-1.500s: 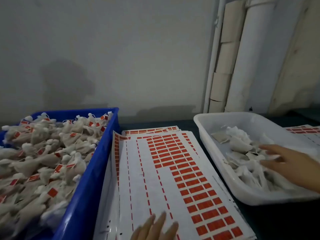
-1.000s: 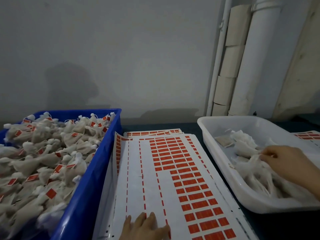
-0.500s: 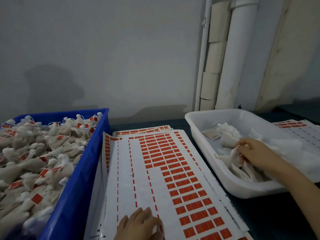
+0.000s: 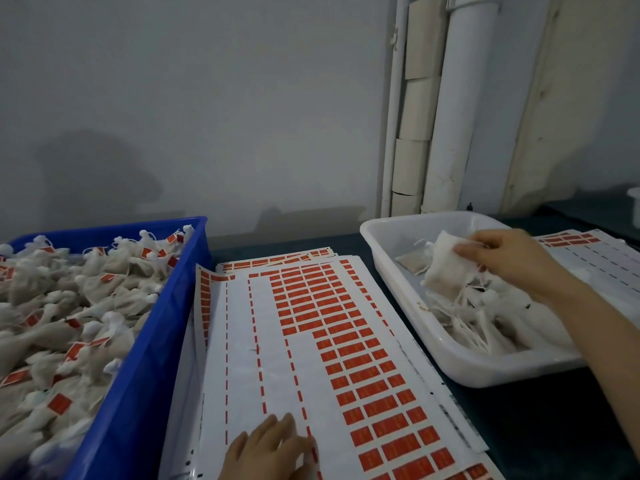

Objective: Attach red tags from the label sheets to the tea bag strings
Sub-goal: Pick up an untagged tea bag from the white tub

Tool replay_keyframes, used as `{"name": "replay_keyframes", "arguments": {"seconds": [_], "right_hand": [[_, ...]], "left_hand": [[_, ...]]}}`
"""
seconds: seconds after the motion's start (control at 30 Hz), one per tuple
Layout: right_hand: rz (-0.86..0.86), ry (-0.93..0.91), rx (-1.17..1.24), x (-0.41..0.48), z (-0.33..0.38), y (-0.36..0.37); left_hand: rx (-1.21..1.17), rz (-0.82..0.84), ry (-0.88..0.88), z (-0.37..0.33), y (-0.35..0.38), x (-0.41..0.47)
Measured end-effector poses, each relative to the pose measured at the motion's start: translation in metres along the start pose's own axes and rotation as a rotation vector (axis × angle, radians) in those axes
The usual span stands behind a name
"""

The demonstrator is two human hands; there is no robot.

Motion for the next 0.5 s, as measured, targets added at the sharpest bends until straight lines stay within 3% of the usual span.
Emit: {"name": "replay_keyframes", "arguments": {"seconds": [0.27, 0.5], "right_hand": [[-0.009, -0.116, 0.094, 0.008, 0.054, -0.015], [0.074, -0.214, 0.186, -0.021, 0.108, 0.026]], "left_hand": [[-0.088, 0.037, -0.013, 0.006, -0.002, -0.006], [-0.303, -0.196, -0.048, 0.020, -0.057, 0.005]]}}
Point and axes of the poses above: each hand's wrist, its own x-axis towards the middle knuckle, its own y-axis out of the palm, z = x × y, the point moved 10 cm from there along x, towards the middle knuckle, and after that the axes turned 1 degree about -y, right-handed, at the moved point
